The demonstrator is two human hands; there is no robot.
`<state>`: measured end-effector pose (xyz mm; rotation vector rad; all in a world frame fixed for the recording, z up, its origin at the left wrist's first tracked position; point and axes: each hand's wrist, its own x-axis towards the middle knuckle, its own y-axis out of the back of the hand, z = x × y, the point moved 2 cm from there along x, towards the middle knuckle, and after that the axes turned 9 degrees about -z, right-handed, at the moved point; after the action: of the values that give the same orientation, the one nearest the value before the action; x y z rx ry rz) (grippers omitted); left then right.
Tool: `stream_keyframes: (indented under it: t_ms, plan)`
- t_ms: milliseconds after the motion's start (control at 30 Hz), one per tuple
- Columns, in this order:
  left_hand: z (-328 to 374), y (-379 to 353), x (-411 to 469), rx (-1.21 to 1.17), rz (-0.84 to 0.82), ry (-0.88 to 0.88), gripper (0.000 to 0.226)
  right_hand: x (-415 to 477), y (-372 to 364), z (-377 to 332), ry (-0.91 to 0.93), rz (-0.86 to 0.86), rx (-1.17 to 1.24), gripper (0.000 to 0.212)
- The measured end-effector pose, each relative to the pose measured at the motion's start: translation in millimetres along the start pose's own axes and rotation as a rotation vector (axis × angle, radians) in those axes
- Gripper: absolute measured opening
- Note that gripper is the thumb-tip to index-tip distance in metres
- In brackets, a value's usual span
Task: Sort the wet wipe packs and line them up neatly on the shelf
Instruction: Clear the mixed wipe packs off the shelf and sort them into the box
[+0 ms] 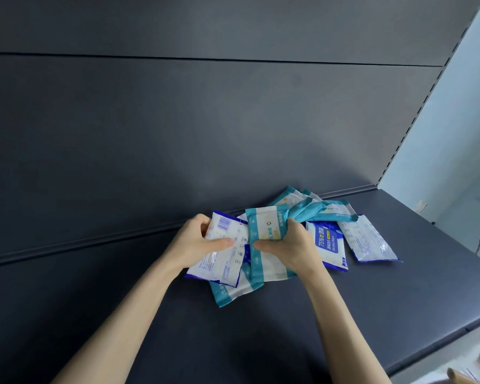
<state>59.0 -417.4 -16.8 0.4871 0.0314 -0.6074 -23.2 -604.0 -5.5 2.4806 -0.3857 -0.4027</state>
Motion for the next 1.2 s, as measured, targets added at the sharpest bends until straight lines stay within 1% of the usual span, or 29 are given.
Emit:
stream_keyframes:
  t_ms: [67,100,167,233,267,333,400,500,567,700,800,833,900,967,1067,1200]
  plan:
    - [2,2,-4,-0.021,0.023,0.011,0.064,-3,0,-3,0.002,-0.019,-0.03,0.047]
    - [4,3,-5,-0.037,0.02,0.004,0.064,-4,1,-3,-0.001,-0.026,-0.032,0.046]
    - [8,1,-9,-0.081,0.012,0.002,0.046,-5,1,-2,-0.006,-0.032,0.007,0.044]
    - [15,-1,-16,-0.119,0.032,0.003,0.029,-9,0,1,-0.003,-0.043,0.144,0.036]
    - [18,-1,-20,-0.137,0.048,-0.007,0.024,-12,1,2,0.011,-0.055,0.229,0.031]
    - [23,-3,-31,-0.189,0.083,-0.036,0.021,-23,2,4,0.054,-0.075,0.404,0.026]
    - [29,-8,-45,-0.245,0.115,-0.064,0.02,-36,5,5,0.085,-0.103,0.549,0.026]
    - [40,-18,-71,-0.314,0.16,-0.124,0.019,-59,12,8,0.105,-0.141,0.685,0.037]
    - [45,-25,-90,-0.381,0.161,-0.153,0.021,-81,18,10,0.135,-0.137,0.721,0.04]
    - [49,-45,-135,-0.536,0.112,-0.183,0.038,-143,26,17,0.207,-0.086,0.792,0.028]
    - [43,-67,-172,-0.599,0.065,-0.183,0.047,-195,23,35,0.207,-0.027,0.854,0.038]
    - [39,-77,-185,-0.601,0.035,-0.18,0.048,-214,19,44,0.197,-0.004,0.862,0.038]
    - [29,-97,-210,-0.602,-0.043,-0.161,0.046,-251,8,68,0.155,0.047,0.869,0.034]
    - [17,-118,-233,-0.598,-0.126,-0.143,0.045,-289,-4,92,0.105,0.109,0.863,0.035]
    - [1,-161,-269,-0.562,-0.264,-0.118,0.045,-353,-19,132,0.017,0.23,0.878,0.041]
    - [-8,-220,-315,-0.534,-0.442,-0.048,0.045,-437,-25,174,-0.113,0.413,0.934,0.038]
